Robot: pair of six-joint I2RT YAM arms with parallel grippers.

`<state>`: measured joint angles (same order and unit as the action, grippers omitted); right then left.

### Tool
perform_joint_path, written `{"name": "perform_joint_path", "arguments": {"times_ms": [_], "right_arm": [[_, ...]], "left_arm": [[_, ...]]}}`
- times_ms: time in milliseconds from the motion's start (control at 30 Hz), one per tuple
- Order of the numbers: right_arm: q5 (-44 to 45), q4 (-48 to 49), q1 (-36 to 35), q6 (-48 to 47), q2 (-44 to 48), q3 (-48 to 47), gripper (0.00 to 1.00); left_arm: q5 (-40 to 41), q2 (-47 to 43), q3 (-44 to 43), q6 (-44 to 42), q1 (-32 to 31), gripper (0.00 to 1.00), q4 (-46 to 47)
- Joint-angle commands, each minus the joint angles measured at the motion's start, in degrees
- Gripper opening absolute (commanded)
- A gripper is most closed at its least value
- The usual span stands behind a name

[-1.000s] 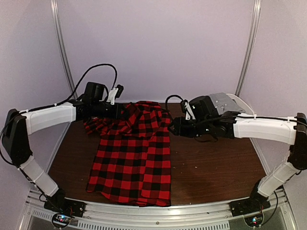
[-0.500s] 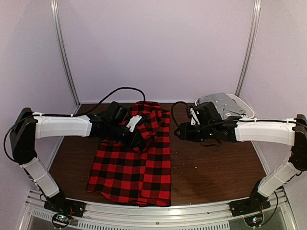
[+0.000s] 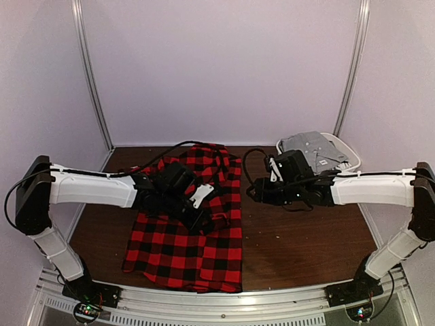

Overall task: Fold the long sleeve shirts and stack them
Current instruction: Fold the sleeve at the center of the board.

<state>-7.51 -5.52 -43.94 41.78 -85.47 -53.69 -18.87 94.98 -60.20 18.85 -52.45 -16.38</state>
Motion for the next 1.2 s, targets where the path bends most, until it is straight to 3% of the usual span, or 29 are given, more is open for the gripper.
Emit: {"name": "perform_joint_path", "arguments": {"times_ms": [0, 1167], "right_arm": [[-0.2, 1.8, 0.2, 0.6, -0.2, 0.9, 0.49], [-0.9, 3.4, 0.0, 2.1, 2.2, 5.7, 0.49]], "left_arm": [[0.5, -0.3, 1.3, 1.2, -1.7, 0.0, 1.6], [-2.6, 0.1, 3.2, 2.5, -7.3, 0.0, 5.3]]}}
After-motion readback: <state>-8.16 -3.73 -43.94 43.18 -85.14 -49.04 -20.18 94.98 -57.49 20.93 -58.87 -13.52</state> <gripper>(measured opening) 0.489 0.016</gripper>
